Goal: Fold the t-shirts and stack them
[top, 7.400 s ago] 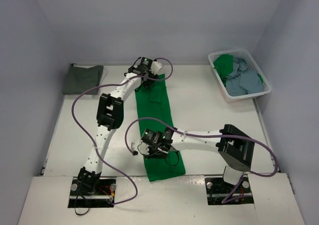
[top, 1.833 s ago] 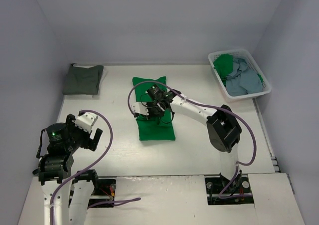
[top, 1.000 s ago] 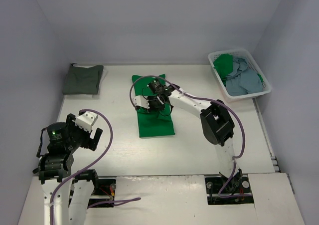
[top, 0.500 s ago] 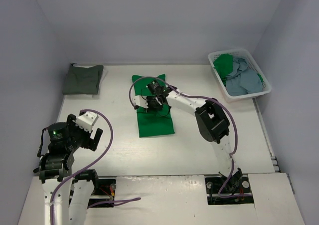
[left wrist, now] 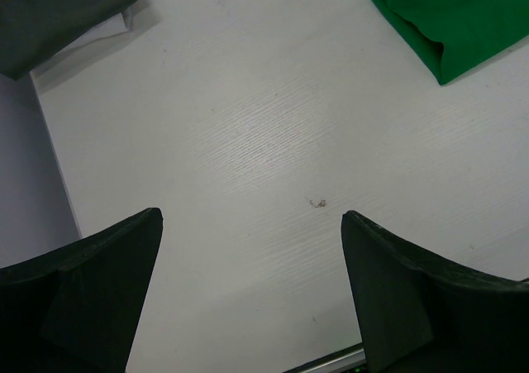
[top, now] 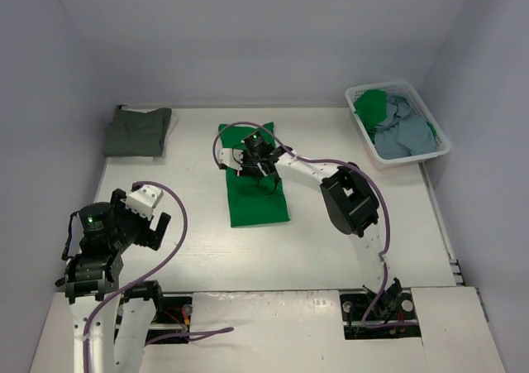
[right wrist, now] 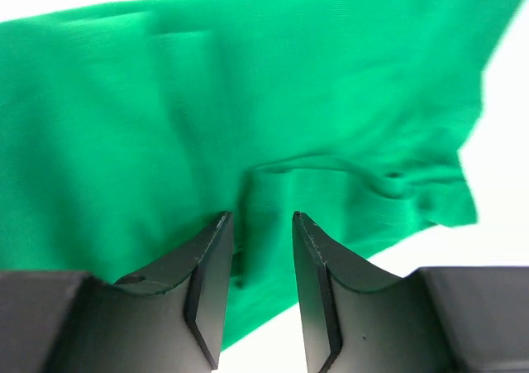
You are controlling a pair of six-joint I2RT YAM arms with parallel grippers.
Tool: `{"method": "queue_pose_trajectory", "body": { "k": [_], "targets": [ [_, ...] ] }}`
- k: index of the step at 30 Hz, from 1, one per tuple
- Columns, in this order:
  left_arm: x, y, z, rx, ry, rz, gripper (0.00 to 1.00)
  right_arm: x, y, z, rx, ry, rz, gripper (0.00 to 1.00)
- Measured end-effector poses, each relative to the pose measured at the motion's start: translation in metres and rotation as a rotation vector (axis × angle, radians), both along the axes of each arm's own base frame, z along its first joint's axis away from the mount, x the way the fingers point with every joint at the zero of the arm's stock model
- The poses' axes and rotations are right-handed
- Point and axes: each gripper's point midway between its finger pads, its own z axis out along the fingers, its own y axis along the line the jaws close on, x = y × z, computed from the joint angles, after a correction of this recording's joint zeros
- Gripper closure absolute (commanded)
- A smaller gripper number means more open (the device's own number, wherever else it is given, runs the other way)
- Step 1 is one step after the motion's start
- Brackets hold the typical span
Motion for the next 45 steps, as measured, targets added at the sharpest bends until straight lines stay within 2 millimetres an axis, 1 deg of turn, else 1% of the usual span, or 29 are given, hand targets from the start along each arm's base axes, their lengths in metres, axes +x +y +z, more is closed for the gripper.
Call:
{"method": "queue_pose_trajectory", "body": {
  "k": [4, 7, 13, 16, 18, 20, 21, 24, 26, 27, 29, 30, 32, 34, 36, 37, 39, 45],
  "targets": [
    [0.000, 0.000, 0.000, 0.000, 0.001, 0.000, 0.17, 0.021, 0.000, 0.014, 0.027, -0.100, -0.071, 0.68],
    [0.000, 0.000, 0.000, 0.000, 0.001, 0.000, 0.16, 0.033, -0.005, 0.021, 0.041, -0.176, -0.128, 0.67],
    [0.000, 0.000, -0.001, 0.000, 0.002, 0.000, 0.16, 0.046, -0.018, 0.030, 0.042, -0.266, -0.224, 0.67],
    [0.000, 0.000, -0.001, 0.000, 0.002, 0.000, 0.16, 0.043, -0.026, 0.039, 0.046, -0.274, -0.266, 0.67],
    [0.000, 0.000, -0.001, 0.000, 0.002, 0.000, 0.16, 0.037, -0.032, 0.052, 0.059, -0.268, -0.286, 0.70],
    [0.000, 0.000, -0.001, 0.000, 0.002, 0.000, 0.17, 0.029, -0.037, 0.072, 0.079, -0.260, -0.305, 0.75],
    [0.000, 0.000, -0.001, 0.000, 0.001, 0.000, 0.16, 0.025, -0.038, 0.083, 0.096, -0.256, -0.311, 0.84],
    [0.000, 0.000, -0.001, 0.000, 0.001, 0.000, 0.16, 0.003, -0.040, 0.123, 0.150, -0.227, -0.309, 1.00],
    [0.000, 0.000, 0.000, 0.000, 0.000, 0.000, 0.17, -0.018, -0.040, 0.146, 0.187, -0.192, -0.291, 1.00],
    [0.000, 0.000, 0.000, 0.001, -0.001, 0.001, 0.17, -0.030, -0.037, 0.154, 0.208, -0.172, -0.269, 1.00],
    [0.000, 0.000, 0.000, 0.001, -0.003, 0.000, 0.17, -0.060, -0.033, 0.161, 0.227, -0.123, -0.220, 1.00],
    [-0.001, 0.000, 0.000, 0.001, -0.003, 0.001, 0.17, -0.079, -0.031, 0.159, 0.229, -0.089, -0.187, 1.00],
    [0.000, 0.000, 0.000, 0.002, -0.003, 0.001, 0.16, -0.108, -0.031, 0.148, 0.211, -0.026, -0.140, 1.00],
    [0.000, 0.000, 0.000, 0.001, -0.002, 0.001, 0.16, -0.135, -0.028, 0.127, 0.182, 0.052, -0.083, 1.00],
    [0.000, 0.000, -0.001, 0.001, 0.002, 0.001, 0.17, -0.154, -0.032, 0.101, 0.136, 0.133, -0.054, 1.00],
    [0.000, 0.000, -0.001, 0.001, 0.004, 0.001, 0.16, -0.160, -0.036, 0.088, 0.110, 0.169, -0.051, 1.00],
    [0.000, 0.001, -0.001, 0.002, 0.007, 0.003, 0.16, -0.165, -0.041, 0.070, 0.079, 0.223, -0.049, 1.00],
    [0.001, 0.001, -0.002, 0.004, 0.008, 0.006, 0.16, -0.155, -0.047, 0.027, 0.032, 0.309, -0.065, 1.00]
  ]
}}
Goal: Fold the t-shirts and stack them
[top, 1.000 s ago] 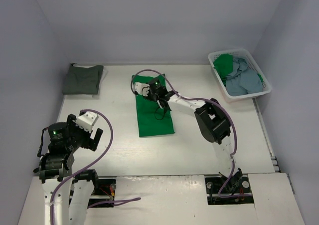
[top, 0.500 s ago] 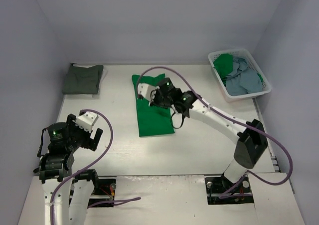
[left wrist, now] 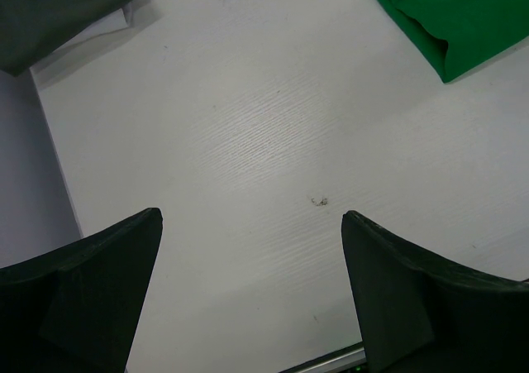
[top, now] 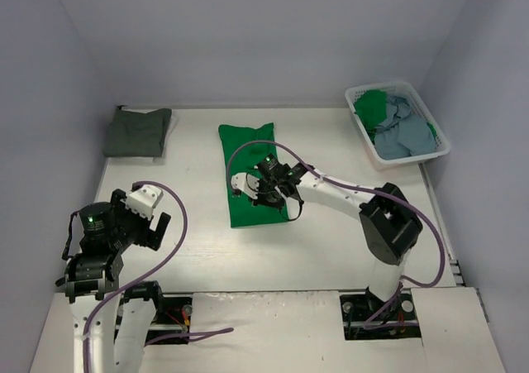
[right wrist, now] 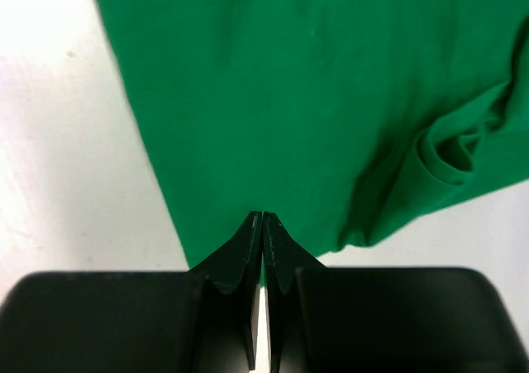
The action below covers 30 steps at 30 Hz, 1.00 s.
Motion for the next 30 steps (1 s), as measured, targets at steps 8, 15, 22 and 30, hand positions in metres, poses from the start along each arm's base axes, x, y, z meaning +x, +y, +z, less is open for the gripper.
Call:
{"method": "queue_pose_trajectory", "body": {
  "k": [8, 15, 22, 30],
  "targets": [
    [0.000, 0.002, 0.000, 0.005, 0.000, 0.007, 0.16, 0.031, -0.006, -0.039, -0.021, 0.047, -0.036, 1.00],
    [0.001, 0.002, -0.001, 0.005, 0.007, 0.009, 0.16, 0.061, -0.006, -0.034, 0.013, 0.000, -0.059, 1.00],
    [0.002, 0.002, -0.001, 0.005, 0.007, 0.009, 0.16, 0.082, -0.006, -0.031, 0.032, -0.041, -0.065, 1.00],
    [0.002, 0.002, -0.001, 0.006, 0.007, 0.009, 0.16, 0.111, -0.011, -0.049, 0.027, -0.053, -0.094, 1.00]
  ]
}}
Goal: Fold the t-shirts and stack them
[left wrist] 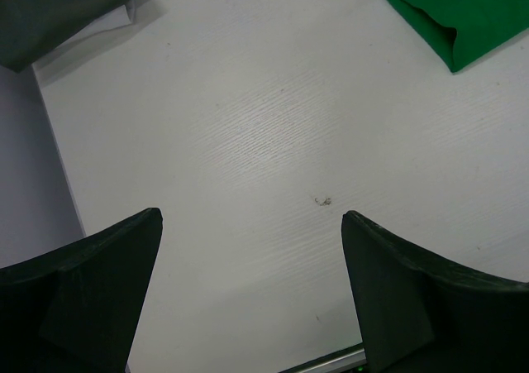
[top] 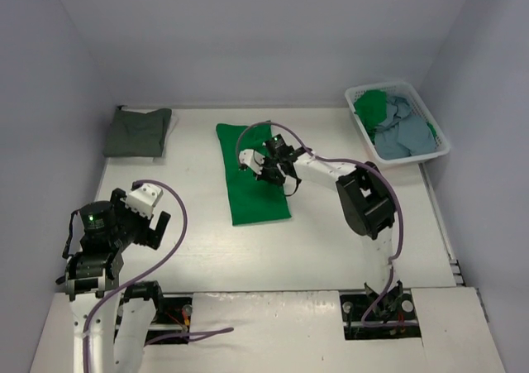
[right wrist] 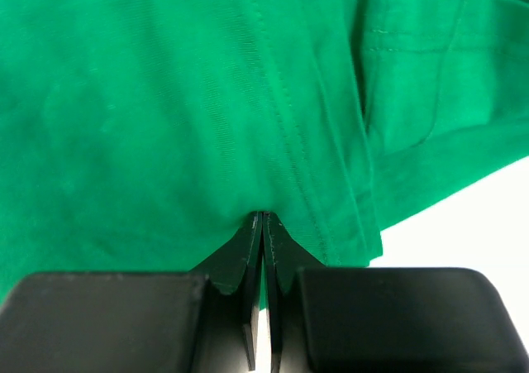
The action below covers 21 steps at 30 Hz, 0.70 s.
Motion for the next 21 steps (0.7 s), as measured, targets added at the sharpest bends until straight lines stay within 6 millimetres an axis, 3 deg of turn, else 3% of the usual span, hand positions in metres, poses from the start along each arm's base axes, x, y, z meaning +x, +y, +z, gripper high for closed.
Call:
{"method": "queue_pose_trajectory", "body": {
  "k": [6, 12, 14, 17, 21],
  "targets": [
    [0.000, 0.000, 0.000, 0.000, 0.000, -0.001, 0.16, 0.019, 0.005, -0.001, 0.015, -0.036, -0.006, 1.00],
    [0.000, 0.000, 0.000, 0.000, 0.000, 0.000, 0.16, 0.020, 0.005, 0.001, 0.021, -0.039, -0.022, 1.00],
    [0.000, 0.000, 0.000, 0.000, 0.000, 0.000, 0.17, 0.016, 0.002, 0.003, 0.021, -0.036, -0.041, 0.94],
    [0.000, 0.000, 0.000, 0.000, 0.000, 0.000, 0.16, 0.007, -0.002, 0.018, 0.022, -0.046, -0.063, 0.87],
    [0.000, 0.000, 0.000, 0.000, 0.000, 0.000, 0.16, -0.002, 0.003, 0.061, 0.061, -0.111, -0.075, 0.84]
  ]
}}
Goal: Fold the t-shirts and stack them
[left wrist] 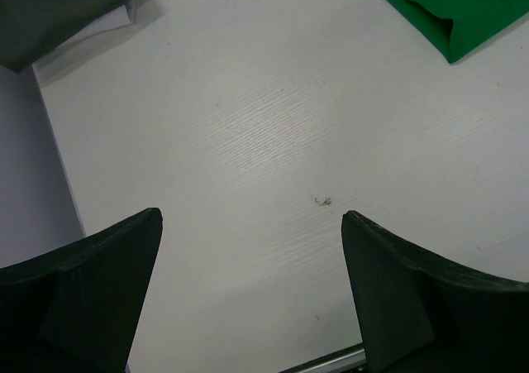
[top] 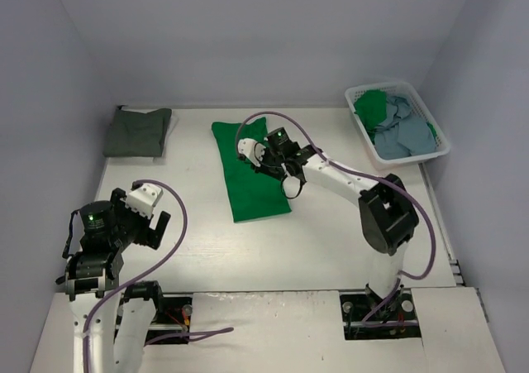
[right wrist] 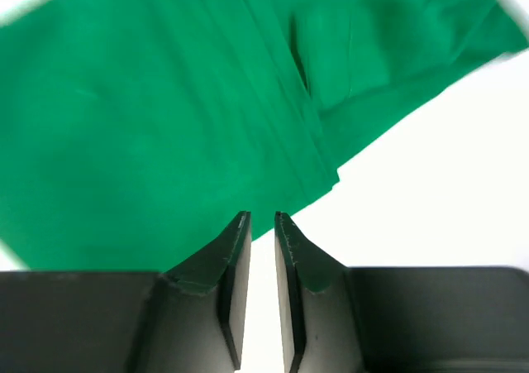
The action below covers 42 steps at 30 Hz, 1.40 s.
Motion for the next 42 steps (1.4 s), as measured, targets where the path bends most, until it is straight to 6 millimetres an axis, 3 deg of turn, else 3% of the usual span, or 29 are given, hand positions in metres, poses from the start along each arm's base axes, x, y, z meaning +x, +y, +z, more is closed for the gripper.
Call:
{"method": "queue_pose_trajectory", "body": {
  "k": [3, 6, 11, 12, 15, 20, 23, 30, 36, 42],
  "targets": [
    [0.000, 0.000, 0.000, -0.001, 0.000, 0.000, 0.16, -0.021, 0.016, 0.032, 0.040, -0.042, 0.035, 0.76],
    [0.000, 0.000, 0.000, 0.000, 0.000, 0.000, 0.16, -0.055, 0.037, 0.045, 0.060, -0.050, 0.106, 0.67],
    [0.000, 0.000, 0.000, -0.001, 0.001, 0.000, 0.16, -0.100, 0.048, 0.014, 0.008, 0.021, 0.193, 0.68],
    [0.000, 0.000, 0.000, 0.000, 0.000, 0.000, 0.16, -0.104, 0.045, 0.006, -0.007, 0.037, 0.195, 0.76],
    [0.000, 0.000, 0.000, 0.000, 0.000, 0.000, 0.16, -0.105, 0.039, -0.011, -0.033, 0.069, 0.180, 0.92],
    [0.000, 0.000, -0.001, -0.001, 0.006, 0.000, 0.17, -0.097, 0.041, -0.029, -0.048, 0.085, 0.170, 0.99],
    [0.001, 0.000, -0.002, -0.001, 0.012, 0.000, 0.16, -0.091, 0.047, -0.032, -0.047, 0.084, 0.168, 0.99],
    [0.002, 0.001, -0.003, 0.000, 0.017, 0.003, 0.17, -0.080, 0.066, -0.016, 0.010, 0.052, 0.183, 1.00],
    [0.001, 0.001, -0.003, 0.000, 0.017, 0.003, 0.16, -0.088, 0.063, -0.060, -0.037, 0.126, 0.198, 1.00],
    [0.001, 0.001, -0.003, 0.000, 0.015, 0.003, 0.16, -0.087, 0.067, -0.061, -0.020, 0.122, 0.210, 0.98]
  ]
}}
